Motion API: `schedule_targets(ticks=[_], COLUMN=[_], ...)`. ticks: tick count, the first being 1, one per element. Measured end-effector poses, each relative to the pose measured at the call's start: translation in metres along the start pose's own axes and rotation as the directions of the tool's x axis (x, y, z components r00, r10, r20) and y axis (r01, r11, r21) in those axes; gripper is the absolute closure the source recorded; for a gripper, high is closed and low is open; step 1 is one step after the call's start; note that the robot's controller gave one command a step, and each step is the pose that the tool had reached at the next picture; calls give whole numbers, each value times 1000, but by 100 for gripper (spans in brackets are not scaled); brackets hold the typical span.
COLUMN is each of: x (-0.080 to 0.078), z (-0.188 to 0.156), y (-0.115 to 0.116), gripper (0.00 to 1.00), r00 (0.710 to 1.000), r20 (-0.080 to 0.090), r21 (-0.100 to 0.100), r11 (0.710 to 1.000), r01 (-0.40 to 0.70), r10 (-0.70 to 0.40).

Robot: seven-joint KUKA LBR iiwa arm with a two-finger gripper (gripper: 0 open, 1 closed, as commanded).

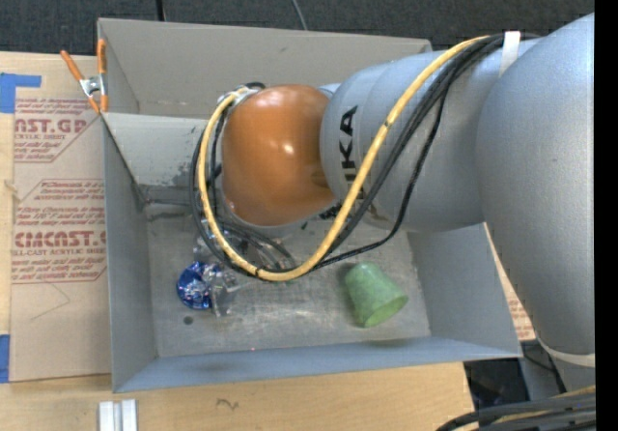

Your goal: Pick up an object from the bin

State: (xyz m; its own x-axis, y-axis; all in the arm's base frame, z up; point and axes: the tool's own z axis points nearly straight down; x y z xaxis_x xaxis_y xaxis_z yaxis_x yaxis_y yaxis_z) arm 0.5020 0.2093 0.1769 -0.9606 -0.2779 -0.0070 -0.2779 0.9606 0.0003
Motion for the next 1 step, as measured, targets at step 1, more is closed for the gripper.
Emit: schedule_targets(ticks=[1], x=[-8], z=[-113], y=[-3], gripper=[100], r00=[1000], r20=[4], r21=[0], r11=[1000], r01=[-13], r10=[13])
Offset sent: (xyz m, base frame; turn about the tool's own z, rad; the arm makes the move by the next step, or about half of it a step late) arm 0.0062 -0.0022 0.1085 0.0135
